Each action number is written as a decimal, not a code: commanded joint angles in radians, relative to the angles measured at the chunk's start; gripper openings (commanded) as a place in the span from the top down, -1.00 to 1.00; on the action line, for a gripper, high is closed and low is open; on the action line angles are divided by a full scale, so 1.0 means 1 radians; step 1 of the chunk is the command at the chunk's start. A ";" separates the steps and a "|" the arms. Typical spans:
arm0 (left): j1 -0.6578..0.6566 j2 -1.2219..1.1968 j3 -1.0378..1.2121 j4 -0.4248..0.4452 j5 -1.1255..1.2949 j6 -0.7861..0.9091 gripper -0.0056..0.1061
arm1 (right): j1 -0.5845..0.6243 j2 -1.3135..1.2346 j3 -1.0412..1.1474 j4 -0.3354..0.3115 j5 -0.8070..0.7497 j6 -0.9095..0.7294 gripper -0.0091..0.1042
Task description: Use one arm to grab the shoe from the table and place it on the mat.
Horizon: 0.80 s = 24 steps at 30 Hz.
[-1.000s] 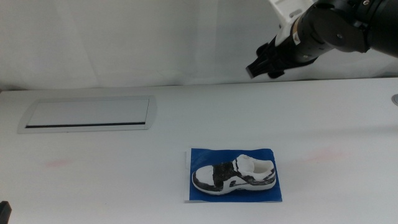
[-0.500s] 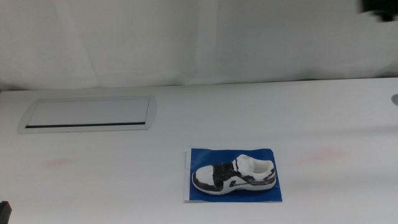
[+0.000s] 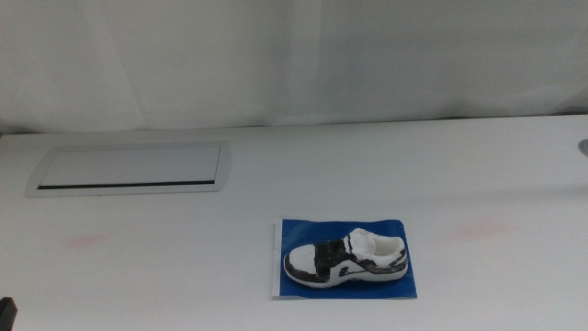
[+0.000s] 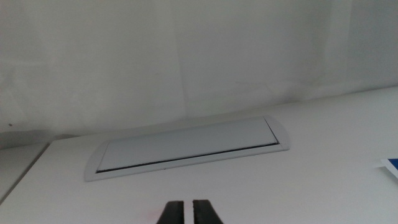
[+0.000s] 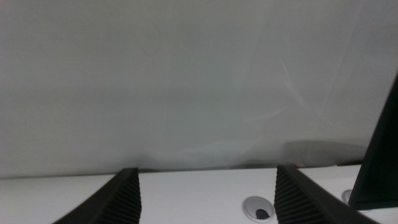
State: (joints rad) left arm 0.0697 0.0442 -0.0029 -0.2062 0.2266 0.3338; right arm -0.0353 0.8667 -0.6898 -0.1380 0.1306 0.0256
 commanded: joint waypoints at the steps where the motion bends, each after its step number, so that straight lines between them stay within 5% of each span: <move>1: 0.001 -0.002 0.039 -0.012 -0.008 -0.004 0.95 | -0.004 -0.148 0.153 0.019 -0.116 0.002 -0.24; 13: 0.001 -0.002 0.039 -0.012 -0.008 -0.004 0.95 | -0.004 -0.737 0.640 0.029 -0.165 -0.001 -0.24; 24: 0.001 -0.004 0.039 -0.012 -0.008 -0.004 0.95 | -0.004 -0.890 0.727 0.094 -0.031 -0.001 -0.24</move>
State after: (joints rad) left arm 0.0697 0.0442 -0.0029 -0.2062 0.2266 0.3338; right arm -0.0353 0.0052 -0.0036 -0.0473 0.0906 0.0277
